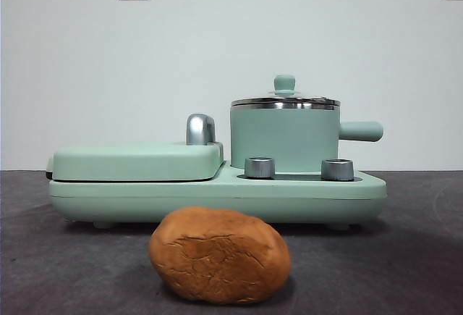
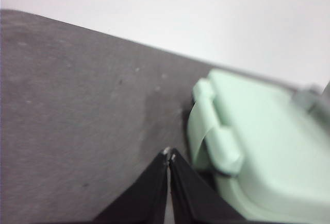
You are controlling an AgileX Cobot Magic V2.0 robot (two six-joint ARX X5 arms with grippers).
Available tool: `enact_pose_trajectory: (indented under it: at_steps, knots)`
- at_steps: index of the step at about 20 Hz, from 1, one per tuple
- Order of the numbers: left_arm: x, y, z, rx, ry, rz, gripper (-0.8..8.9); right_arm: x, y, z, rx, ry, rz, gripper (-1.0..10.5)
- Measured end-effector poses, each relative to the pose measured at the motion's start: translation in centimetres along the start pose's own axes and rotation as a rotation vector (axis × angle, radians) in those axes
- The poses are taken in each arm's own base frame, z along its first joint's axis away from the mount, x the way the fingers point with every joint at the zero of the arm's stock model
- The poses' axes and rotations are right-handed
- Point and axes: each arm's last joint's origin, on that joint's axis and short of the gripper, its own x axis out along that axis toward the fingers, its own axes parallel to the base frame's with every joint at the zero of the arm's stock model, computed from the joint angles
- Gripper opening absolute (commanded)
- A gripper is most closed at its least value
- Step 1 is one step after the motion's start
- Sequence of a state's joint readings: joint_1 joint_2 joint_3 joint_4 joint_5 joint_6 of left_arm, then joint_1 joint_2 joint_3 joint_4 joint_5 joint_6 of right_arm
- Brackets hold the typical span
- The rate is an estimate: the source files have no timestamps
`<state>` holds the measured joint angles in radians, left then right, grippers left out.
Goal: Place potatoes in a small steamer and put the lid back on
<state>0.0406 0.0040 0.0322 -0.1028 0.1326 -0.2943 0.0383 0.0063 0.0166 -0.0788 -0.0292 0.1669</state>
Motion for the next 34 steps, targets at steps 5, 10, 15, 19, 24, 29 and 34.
enact_pose_trajectory:
  at_steps: [5,10,15,19,24,29,34]
  knots:
    - [-0.1,-0.3,1.1,-0.095,-0.108,-0.04,0.06,-0.2,0.3,1.9,0.049,-0.193,0.044,0.1]
    - [-0.6,-1.0,3.0,-0.201,-0.155,-0.072,0.09,-0.9,0.8,4.0,0.141,-0.2,0.098,0.1]
    - [-2.5,-3.1,8.4,-0.198,-0.118,-0.108,0.09,-2.7,1.6,8.4,0.174,-0.124,0.084,0.1]
    - [-3.2,-4.4,11.8,-0.061,-0.04,-0.151,0.09,-3.0,2.2,11.0,0.124,-0.058,0.111,0.1]
    - [-2.6,-5.5,14.5,0.111,0.091,-0.225,0.08,-1.8,2.9,12.7,-0.01,0.02,0.252,0.1]
    - [-1.1,-5.9,15.2,0.247,0.212,-0.351,0.06,0.0,3.3,12.8,-0.123,0.114,0.4,0.1]
    - [0.7,-5.9,14.5,0.409,0.28,-0.441,0.07,1.4,3.5,11.8,-0.281,0.194,0.47,0.1]
